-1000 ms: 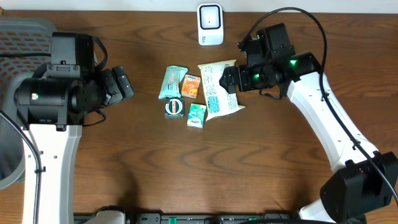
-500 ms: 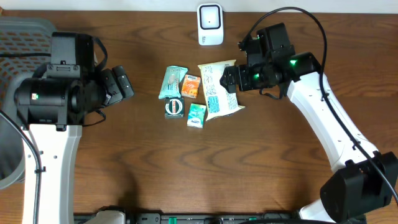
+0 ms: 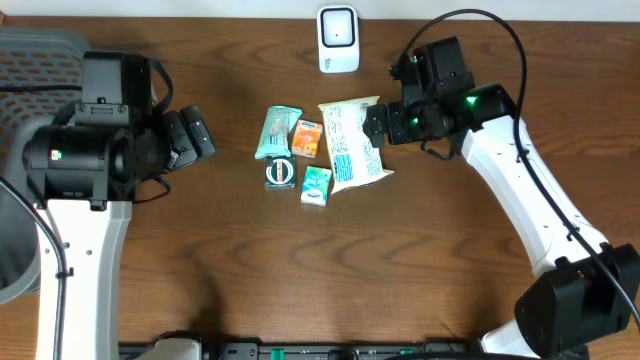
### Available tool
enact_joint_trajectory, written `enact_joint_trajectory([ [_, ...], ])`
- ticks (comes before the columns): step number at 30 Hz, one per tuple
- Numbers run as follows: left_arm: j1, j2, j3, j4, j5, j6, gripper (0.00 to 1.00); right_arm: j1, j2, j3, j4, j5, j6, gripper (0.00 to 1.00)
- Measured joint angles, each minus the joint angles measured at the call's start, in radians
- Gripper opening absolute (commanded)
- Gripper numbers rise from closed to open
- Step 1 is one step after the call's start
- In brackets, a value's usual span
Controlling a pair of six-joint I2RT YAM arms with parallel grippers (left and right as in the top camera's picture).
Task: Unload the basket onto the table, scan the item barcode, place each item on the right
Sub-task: 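Lower the right gripper and grasp the top edge of the snack bag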
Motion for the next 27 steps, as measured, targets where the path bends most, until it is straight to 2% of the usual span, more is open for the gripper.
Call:
enact_joint_trajectory([
  [27, 0.0, 0.0, 0.0, 0.0, 0.0, 0.0, 0.98, 0.0, 0.0, 0.0, 0.0, 0.012, 0.0, 0.99],
])
